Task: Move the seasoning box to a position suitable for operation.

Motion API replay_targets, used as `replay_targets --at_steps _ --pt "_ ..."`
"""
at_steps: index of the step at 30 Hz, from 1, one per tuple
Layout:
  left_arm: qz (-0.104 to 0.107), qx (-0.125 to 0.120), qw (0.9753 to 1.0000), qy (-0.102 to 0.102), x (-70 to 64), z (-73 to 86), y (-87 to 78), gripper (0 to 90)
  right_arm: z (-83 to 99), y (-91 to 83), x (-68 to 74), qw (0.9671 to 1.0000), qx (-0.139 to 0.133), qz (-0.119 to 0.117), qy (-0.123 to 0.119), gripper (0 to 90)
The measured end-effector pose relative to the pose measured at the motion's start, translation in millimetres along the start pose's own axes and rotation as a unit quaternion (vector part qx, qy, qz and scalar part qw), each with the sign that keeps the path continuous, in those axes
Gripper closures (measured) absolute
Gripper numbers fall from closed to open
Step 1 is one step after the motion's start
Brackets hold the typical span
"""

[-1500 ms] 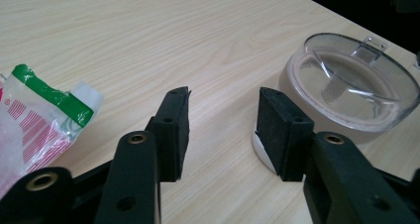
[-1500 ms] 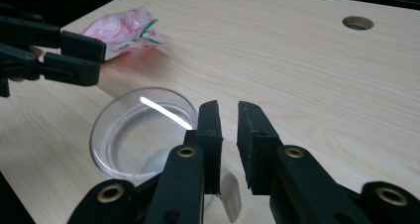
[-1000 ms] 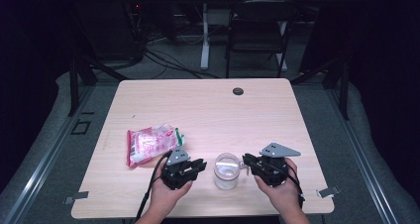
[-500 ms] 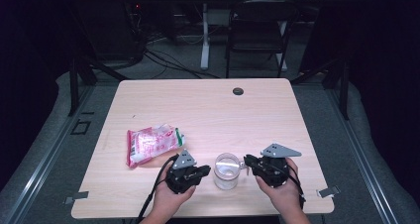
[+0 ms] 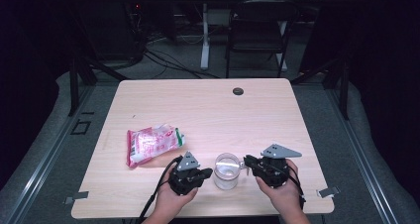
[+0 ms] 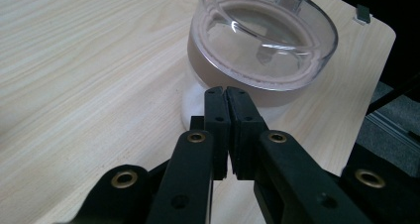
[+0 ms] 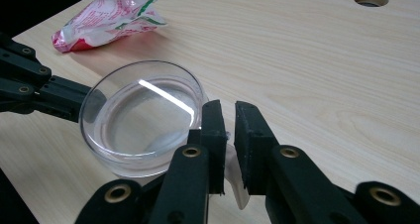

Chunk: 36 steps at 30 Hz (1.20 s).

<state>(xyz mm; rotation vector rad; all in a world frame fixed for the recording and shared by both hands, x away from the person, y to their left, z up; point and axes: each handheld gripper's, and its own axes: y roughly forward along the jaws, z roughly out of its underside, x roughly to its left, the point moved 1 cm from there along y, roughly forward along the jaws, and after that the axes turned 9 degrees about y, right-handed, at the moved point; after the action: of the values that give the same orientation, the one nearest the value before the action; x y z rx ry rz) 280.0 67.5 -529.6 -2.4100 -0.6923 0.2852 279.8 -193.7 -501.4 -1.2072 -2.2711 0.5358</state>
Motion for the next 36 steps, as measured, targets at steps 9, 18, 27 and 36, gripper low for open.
replay_targets --at_steps 9,18,27,36 --pt "0.021 0.004 0.9998 0.001 -0.7 -0.2 2.4 90.0 0.5 0.0 -0.2 1.0000 -0.002 -0.001 0.001 82.9" --pt "0.022 0.001 0.9998 0.001 1.1 -3.4 -0.7 90.0 0.6 0.0 -0.8 1.0000 -0.001 -0.003 0.001 82.9" --pt "0.020 -0.011 0.9997 -0.003 1.8 -6.0 -2.6 90.0 1.4 0.5 -0.5 1.0000 -0.004 -0.002 0.003 82.6" --pt "0.019 -0.017 0.9997 0.000 2.6 -11.4 -6.8 90.0 1.8 0.6 -1.1 1.0000 -0.004 -0.002 0.006 82.3"
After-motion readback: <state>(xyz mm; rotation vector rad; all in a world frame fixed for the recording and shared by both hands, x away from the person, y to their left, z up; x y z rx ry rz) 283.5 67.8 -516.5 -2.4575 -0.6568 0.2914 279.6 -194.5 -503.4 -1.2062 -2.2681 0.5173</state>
